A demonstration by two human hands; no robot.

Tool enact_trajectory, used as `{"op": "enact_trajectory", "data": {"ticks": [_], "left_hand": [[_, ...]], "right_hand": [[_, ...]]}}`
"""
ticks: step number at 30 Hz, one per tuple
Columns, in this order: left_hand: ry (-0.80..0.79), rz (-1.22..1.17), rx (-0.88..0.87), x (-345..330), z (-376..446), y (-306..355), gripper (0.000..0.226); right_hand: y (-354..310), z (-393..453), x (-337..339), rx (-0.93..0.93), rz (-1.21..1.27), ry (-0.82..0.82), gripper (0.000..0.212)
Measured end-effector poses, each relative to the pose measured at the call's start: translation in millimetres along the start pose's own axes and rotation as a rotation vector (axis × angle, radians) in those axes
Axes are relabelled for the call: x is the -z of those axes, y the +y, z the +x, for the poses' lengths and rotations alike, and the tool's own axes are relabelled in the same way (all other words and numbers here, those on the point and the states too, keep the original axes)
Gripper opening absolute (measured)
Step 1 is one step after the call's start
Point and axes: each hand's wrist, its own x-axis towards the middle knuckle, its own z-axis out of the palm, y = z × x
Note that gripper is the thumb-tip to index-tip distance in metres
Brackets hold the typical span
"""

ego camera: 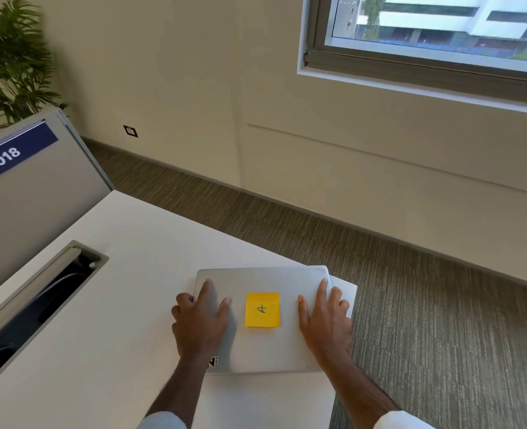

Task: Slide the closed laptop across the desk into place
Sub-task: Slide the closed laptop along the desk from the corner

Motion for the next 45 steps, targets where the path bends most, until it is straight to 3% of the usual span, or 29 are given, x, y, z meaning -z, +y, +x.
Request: {"op": "enact_trajectory", "data": {"ticks": [9, 23, 45], "left_hand": [[-0.053, -0.221, 0.059, 5.5, 8.4, -5.0, 0.072], [-0.108, -0.190, -0.030, 22.2, 3.9, -6.9, 0.079], [-0.050, -0.202, 0.063, 74.3, -36.4, -69.1, 0.078]], "right_hand": [[-3.2, -1.7, 3.2, -0.014, 0.130, 0.012, 0.078], [1.6, -11.8, 9.0, -0.014, 0.184, 0.021, 0.075], [-47.1, -69.7, 17.0, 0.094, 0.218, 0.003, 0.073]]}}
